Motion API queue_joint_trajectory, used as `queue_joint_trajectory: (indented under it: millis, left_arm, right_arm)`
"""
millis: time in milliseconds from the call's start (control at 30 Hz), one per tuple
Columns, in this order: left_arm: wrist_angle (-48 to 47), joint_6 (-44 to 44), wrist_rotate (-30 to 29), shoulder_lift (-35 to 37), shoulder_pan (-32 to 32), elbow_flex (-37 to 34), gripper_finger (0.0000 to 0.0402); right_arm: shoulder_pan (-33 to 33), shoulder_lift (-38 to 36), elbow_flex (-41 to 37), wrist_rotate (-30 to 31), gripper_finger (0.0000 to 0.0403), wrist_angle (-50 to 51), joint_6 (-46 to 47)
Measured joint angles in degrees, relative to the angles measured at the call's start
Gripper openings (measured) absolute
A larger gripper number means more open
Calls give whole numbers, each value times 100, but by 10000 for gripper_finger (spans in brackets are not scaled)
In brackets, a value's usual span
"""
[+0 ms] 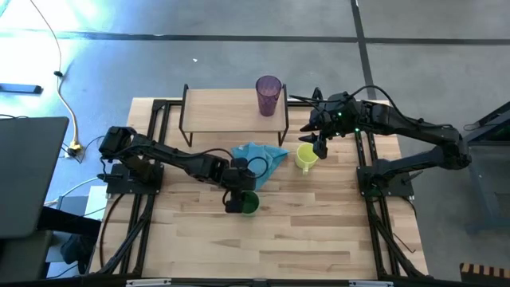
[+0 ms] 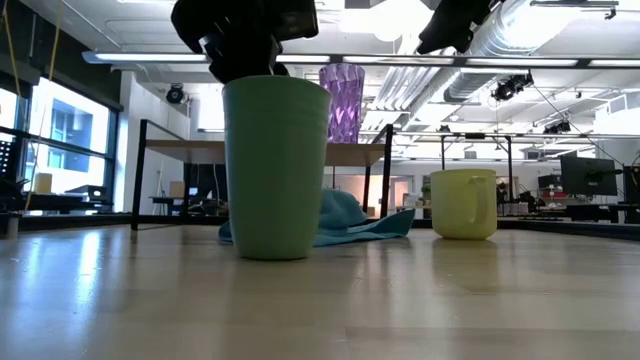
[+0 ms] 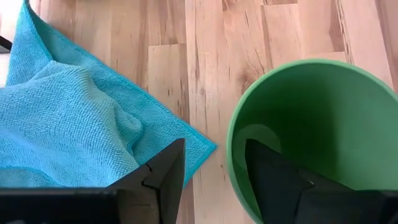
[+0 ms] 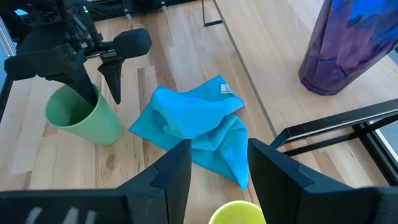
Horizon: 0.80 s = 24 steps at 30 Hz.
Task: Stack small to large cups/mugs on shelf
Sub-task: Put the green cup on the shelf
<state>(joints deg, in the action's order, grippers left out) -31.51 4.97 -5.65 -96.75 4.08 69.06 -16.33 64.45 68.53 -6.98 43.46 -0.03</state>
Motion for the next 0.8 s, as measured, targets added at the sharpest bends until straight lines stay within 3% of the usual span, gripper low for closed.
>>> queue_joint_trajectory:
  millis: [800]
  left_arm:
    - [-186, -22, -1, 22, 2, 291, 156]
  right_arm:
    - [1, 0, -2, 5, 149, 2, 17]
